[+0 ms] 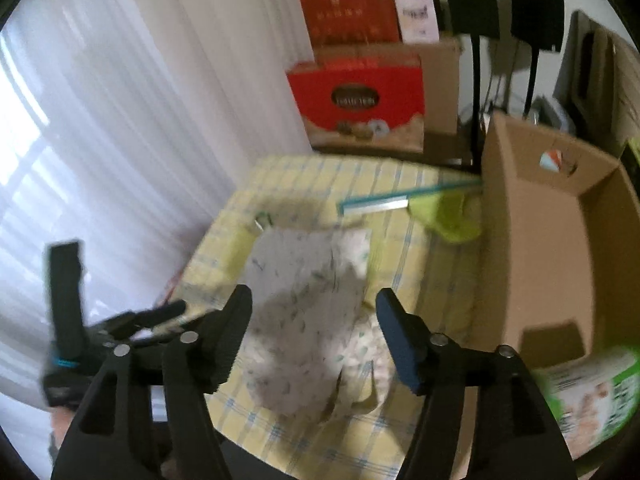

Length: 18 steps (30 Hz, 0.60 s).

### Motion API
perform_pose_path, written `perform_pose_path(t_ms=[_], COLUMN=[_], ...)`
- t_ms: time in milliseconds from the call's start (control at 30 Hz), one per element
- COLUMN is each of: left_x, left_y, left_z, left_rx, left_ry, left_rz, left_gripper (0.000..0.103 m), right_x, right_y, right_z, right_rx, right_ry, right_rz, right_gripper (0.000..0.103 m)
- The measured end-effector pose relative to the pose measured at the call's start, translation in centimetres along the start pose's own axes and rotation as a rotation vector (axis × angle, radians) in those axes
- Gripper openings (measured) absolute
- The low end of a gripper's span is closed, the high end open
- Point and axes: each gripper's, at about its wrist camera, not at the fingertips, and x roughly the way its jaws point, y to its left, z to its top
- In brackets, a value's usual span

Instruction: Organize objects

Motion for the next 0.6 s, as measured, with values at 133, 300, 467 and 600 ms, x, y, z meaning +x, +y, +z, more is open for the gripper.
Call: perform_pose_path(t_ms=[133, 300, 467, 600], left_x=[-0.5, -1.0, -1.8, -1.8], left_y=[0.6, 0.7, 1.1, 1.8], left_z=[0.1, 0.3, 0.6, 0.8], left_rx=[-0.007, 0.012, 0.026, 0.018], left_ry=[-0.018, -0.055, -0.111, -0.116], left_rz=[0.019, 0.092, 0.141, 0.159], left_gripper=[0.071, 0.086, 0.097, 0.099], right_x=[2.4, 4.4, 5.9, 7.0], right_y=[0.1, 0.0, 0.2, 0.7], right_z=[-1.0, -1.8, -2.3, -2.9], right_rx=[0.010, 0.029, 0.022, 0.002], right_ry=[0.028, 0.046, 0.059, 0.067], right_rz=[-0.012, -0.009, -0.042, -0.067], right_gripper=[0.078, 0.084, 0.085, 0.088])
